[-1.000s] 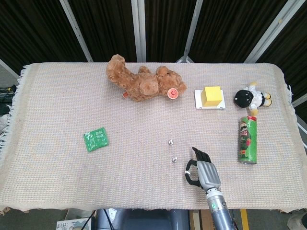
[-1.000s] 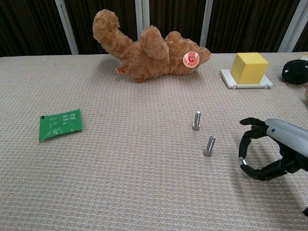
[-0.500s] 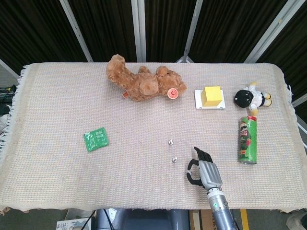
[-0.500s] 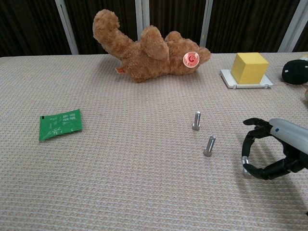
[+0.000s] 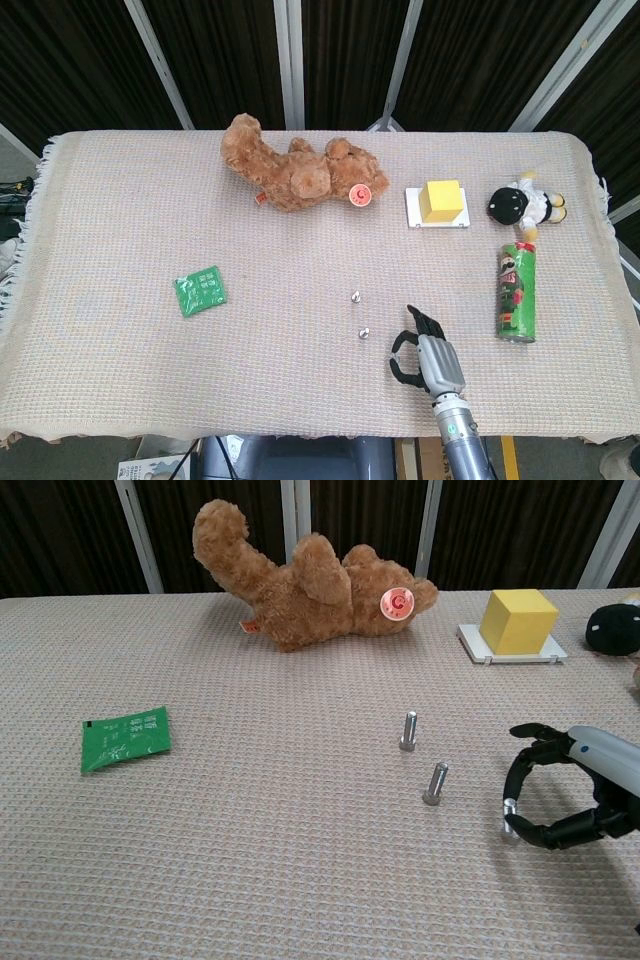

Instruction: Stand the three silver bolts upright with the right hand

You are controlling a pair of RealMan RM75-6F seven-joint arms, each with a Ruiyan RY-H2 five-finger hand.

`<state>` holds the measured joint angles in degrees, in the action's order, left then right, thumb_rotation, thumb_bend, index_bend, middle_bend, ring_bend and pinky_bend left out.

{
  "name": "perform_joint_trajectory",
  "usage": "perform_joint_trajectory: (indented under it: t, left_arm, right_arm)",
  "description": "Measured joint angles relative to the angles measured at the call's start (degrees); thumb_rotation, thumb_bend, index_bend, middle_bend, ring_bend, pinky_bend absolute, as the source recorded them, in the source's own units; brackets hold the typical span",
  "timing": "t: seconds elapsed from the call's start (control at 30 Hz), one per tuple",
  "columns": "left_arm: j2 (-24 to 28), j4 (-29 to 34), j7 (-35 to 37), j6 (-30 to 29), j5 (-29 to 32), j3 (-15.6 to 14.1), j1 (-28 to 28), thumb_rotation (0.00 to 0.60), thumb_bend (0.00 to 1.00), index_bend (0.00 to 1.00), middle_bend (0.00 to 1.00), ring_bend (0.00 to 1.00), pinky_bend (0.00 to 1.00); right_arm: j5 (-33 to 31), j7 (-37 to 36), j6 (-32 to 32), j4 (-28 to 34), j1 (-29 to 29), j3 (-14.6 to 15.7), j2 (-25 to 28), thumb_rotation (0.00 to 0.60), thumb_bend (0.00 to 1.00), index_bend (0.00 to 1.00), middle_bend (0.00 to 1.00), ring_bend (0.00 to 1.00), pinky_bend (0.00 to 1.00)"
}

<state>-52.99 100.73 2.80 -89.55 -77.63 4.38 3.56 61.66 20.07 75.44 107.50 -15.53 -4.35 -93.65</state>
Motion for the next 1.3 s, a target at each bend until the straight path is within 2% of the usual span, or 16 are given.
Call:
perform_joint_trajectory:
  t: [0.63, 1.3]
  left_arm:
    - [-0.12, 0.01, -0.41, -0.11, -0.02, -0.03, 0.01, 0.600, 0.08, 0.11, 0.03, 0.01, 0.08]
    - [-0.16, 0.09, -0.68, -0.12, 0.04, -0.05, 0.02, 0.600, 0.08, 0.11, 0.03, 0.01, 0.08]
  right_arm:
    - [2.63, -6.21, 0.10, -4.30, 1.77, -0.05, -2.29, 0.600, 0.39, 0.59, 0.00, 0.00, 0.06]
    - [2.30, -6.77, -1.59, -4.26, 2.20, -0.23, -0.86, 0.600, 0.39, 0.58, 0.00, 0.00, 0.06]
